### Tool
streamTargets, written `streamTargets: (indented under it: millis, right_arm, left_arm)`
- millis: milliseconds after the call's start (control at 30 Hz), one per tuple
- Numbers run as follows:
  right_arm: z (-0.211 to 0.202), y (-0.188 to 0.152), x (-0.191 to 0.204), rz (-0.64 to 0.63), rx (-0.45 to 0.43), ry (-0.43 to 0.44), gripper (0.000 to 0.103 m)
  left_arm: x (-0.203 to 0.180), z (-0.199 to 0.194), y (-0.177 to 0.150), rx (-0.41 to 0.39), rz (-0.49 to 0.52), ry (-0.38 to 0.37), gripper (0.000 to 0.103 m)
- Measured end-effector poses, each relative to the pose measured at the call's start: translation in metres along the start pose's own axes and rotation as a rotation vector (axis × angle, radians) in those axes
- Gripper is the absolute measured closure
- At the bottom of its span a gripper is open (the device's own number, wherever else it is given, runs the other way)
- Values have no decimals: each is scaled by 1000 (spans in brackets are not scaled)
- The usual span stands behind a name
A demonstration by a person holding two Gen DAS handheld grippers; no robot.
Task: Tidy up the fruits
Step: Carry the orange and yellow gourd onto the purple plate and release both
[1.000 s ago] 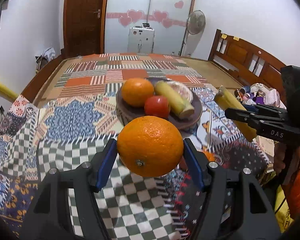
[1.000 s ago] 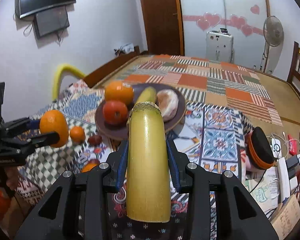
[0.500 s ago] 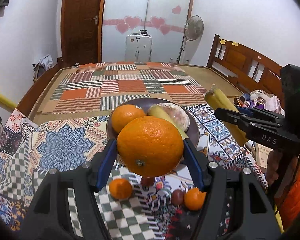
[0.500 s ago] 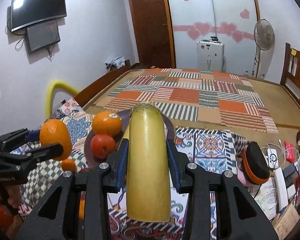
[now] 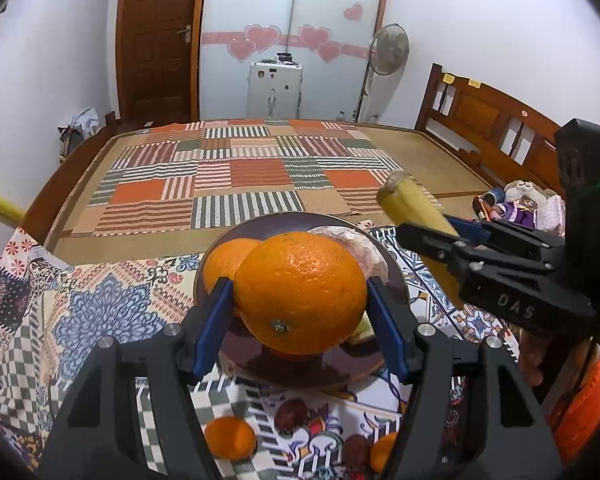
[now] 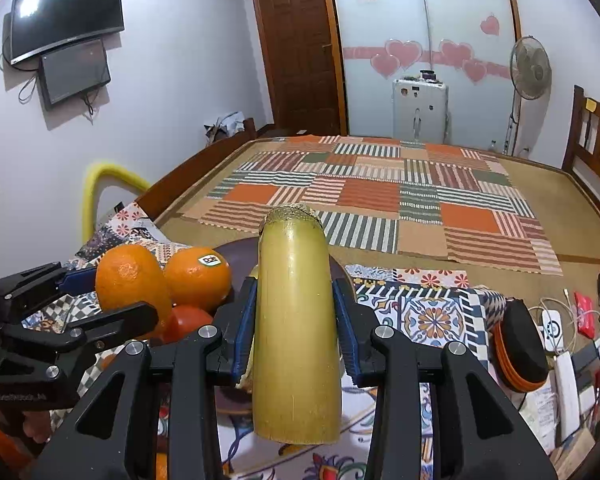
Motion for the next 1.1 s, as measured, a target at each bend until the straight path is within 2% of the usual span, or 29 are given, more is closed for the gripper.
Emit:
streamTargets:
  millis: [200,467,1100]
  right_arm:
    - [10,-4,-11,20,27,-13,69]
    - [20,-3,-7,22,58,-4,69]
    - [42,-9,-3,24,158,46,69]
  left_arm:
    - [4,23,10,37,-4,13,37]
    - [-7,33,15,30,22,1,37]
    - [-7,30,11,12,40,-20,37]
Point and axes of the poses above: each gripper's, at about its wrist camera, not at the fingertips, and z roughly the way its jaws point, x to its left, y to its top, the point moved 6 cm from there along z, roughly the way its jaws point, and after that the axes turned 5 degrees about y, right-handed, at the moved point
